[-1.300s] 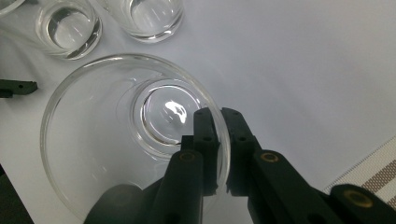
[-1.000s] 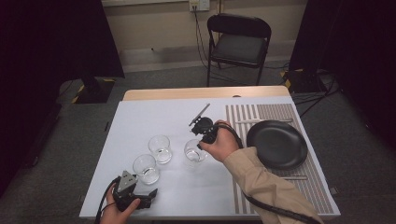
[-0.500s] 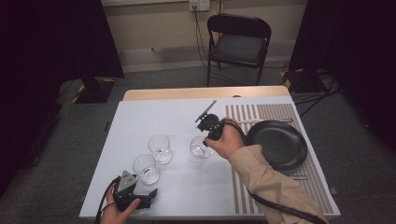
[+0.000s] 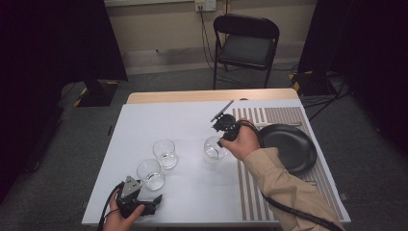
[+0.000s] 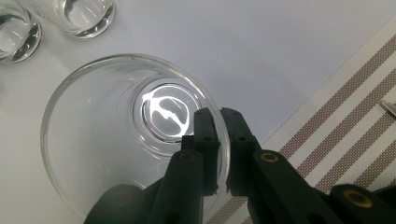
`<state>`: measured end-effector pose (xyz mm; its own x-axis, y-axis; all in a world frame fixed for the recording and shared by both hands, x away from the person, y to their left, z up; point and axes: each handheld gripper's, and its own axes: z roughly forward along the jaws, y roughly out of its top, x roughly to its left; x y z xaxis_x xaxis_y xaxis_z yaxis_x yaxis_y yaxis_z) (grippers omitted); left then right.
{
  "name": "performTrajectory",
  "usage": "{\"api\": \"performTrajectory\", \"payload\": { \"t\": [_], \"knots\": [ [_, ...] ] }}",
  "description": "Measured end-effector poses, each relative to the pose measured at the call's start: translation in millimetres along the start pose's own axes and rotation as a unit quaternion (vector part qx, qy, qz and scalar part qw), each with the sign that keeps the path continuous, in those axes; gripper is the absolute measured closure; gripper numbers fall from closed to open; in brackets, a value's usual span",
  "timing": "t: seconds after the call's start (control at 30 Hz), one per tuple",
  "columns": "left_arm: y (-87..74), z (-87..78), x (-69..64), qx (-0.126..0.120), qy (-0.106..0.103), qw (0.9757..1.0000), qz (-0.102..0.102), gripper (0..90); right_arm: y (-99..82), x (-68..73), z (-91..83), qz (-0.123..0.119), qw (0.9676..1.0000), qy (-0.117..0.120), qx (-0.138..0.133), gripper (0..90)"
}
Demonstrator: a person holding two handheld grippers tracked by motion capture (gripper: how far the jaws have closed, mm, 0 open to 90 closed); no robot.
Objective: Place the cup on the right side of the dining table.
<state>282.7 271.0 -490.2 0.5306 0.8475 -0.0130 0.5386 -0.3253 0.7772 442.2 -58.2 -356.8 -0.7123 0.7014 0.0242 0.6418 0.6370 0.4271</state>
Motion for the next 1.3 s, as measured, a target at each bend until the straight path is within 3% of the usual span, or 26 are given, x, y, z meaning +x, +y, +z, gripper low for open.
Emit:
{"api": "performTrajectory", "payload": {
  "t": [1.3],
  "knots": [
    [0.0, 0.0, 0.0, 0.000, 0.000, 1.0000, 0.000, 0.1, -19.5, -46.6, -10.1, 0.055, 0.9982, -0.025, 0.002, 86.0]
  ]
}}
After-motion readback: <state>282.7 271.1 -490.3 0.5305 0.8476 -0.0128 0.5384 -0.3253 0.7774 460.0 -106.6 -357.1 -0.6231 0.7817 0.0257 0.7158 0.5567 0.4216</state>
